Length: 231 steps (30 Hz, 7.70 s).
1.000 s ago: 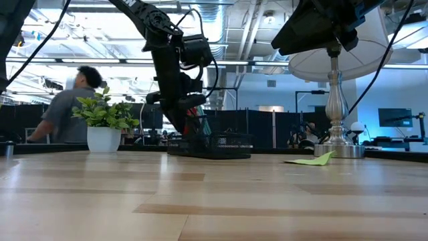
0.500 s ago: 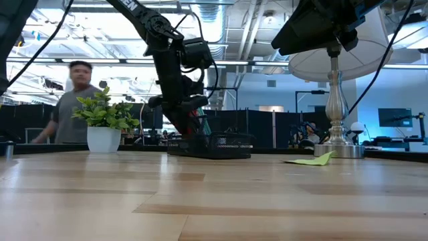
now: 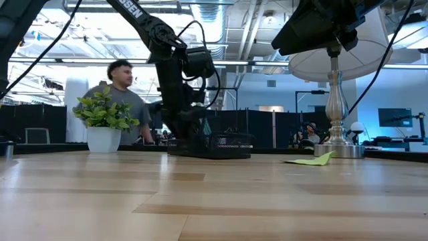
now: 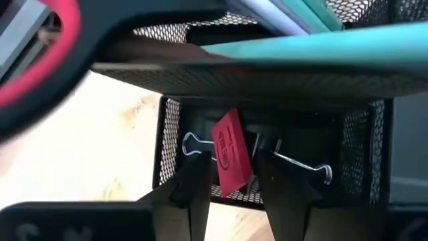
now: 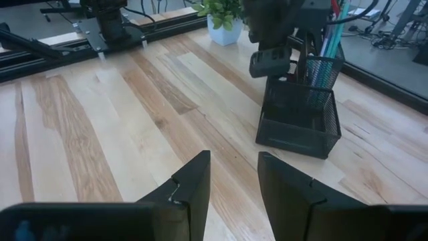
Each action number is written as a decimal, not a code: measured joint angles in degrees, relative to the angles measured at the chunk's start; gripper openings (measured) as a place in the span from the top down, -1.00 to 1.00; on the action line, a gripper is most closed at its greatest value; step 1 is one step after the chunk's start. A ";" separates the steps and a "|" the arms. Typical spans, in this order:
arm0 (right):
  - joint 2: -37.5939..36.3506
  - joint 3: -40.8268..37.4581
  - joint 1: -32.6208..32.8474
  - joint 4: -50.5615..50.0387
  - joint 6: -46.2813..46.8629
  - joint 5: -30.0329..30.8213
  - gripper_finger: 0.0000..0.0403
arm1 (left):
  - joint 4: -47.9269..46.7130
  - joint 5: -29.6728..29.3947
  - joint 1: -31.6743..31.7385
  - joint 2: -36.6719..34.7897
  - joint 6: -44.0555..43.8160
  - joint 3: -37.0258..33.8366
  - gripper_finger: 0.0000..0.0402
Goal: Pick and place office supplies into organizer
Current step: Put the green sticky notes into the desk organizer, then return to Home Position
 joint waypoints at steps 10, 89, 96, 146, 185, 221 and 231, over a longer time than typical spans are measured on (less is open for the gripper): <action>0.00 0.00 0.00 0.00 0.02 -0.10 0.41 | -8.40 0.82 -1.52 -0.01 0.69 7.50 0.50; 1.38 -11.26 -14.78 -17.18 71.69 -27.86 0.41 | -58.04 -26.65 -25.99 -33.29 -10.68 27.47 0.50; 5.45 -11.24 -14.99 -17.45 74.18 -29.72 0.41 | -58.04 -26.63 -25.99 -33.29 -10.35 27.47 0.50; 9.59 -11.34 -21.63 -1.22 57.95 -16.89 0.98 | -58.04 -26.30 -25.97 -33.31 -9.63 27.46 0.50; 13.80 -6.79 -29.62 36.48 28.91 -1.14 1.00 | -58.03 -26.53 -25.98 -33.31 -9.50 27.45 0.50; 24.48 19.23 -30.82 -5.87 34.58 -5.17 1.00 | -56.75 -28.16 -25.97 -33.31 -11.36 20.98 0.50; 24.48 19.21 -32.22 -7.15 32.25 -9.13 0.75 | -56.79 -28.16 -25.97 -33.31 -11.42 20.98 0.50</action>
